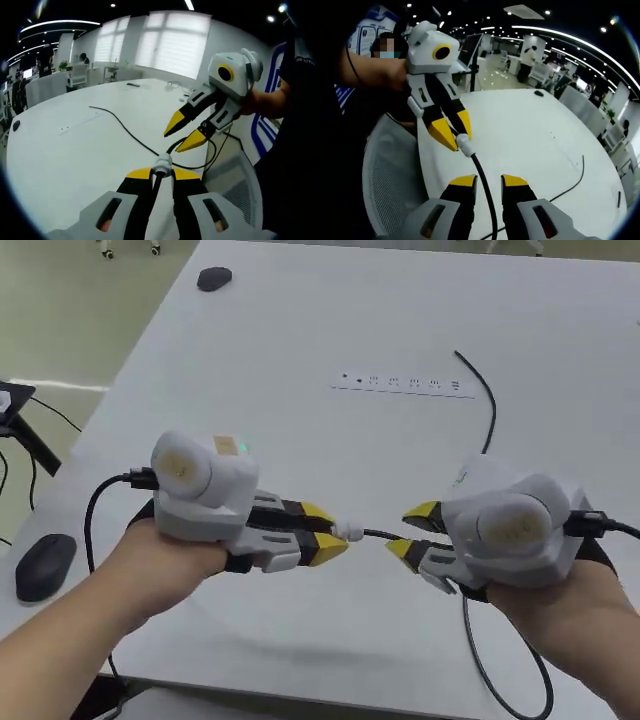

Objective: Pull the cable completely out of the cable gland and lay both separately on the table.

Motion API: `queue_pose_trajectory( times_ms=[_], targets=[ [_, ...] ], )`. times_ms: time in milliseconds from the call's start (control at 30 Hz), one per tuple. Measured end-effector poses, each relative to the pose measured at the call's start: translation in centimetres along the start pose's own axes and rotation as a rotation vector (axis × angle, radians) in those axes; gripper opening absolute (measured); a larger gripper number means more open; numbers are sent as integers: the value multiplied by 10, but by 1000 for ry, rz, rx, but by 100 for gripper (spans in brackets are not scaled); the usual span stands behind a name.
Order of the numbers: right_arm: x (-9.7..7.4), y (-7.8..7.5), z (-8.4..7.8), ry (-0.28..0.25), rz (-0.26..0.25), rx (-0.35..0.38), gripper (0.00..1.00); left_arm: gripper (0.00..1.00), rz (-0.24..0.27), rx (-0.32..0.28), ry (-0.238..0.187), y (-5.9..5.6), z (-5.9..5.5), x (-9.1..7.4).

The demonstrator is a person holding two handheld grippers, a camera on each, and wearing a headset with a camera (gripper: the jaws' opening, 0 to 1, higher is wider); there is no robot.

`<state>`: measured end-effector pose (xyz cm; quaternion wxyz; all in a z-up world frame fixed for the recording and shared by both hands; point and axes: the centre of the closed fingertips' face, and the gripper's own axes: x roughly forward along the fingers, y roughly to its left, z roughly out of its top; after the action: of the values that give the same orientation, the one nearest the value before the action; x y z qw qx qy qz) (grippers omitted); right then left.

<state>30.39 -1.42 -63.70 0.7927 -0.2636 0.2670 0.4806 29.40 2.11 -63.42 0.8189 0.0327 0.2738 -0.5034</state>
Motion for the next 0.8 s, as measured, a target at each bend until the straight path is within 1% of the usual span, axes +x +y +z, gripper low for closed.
queue_pose_trajectory(
  times_ms=[100, 267, 400, 467, 533, 600, 800],
  targets=[
    [4, 4, 2, 6, 11, -25, 15, 14, -1, 1, 4, -1, -1, 1],
    [8, 10, 5, 11, 29, -39, 9, 14, -7, -7, 6, -4, -2, 3],
    [11, 15, 5, 17, 37, -61, 7, 14, -13, -4, 9, -5, -3, 4],
    [12, 16, 5, 16, 39, -68, 3, 14, -14, -6, 7, -5, -3, 4],
    [13, 16, 5, 19, 35, -75, 3, 14, -14, -5, 13, -5, -3, 4],
    [13, 16, 3, 22, 41, -65, 3, 14, -15, 2, 17, -5, -4, 5],
    [13, 16, 3, 10, 40, -46, 2, 14, -14, 7, 12, -5, -4, 5]
  ],
)
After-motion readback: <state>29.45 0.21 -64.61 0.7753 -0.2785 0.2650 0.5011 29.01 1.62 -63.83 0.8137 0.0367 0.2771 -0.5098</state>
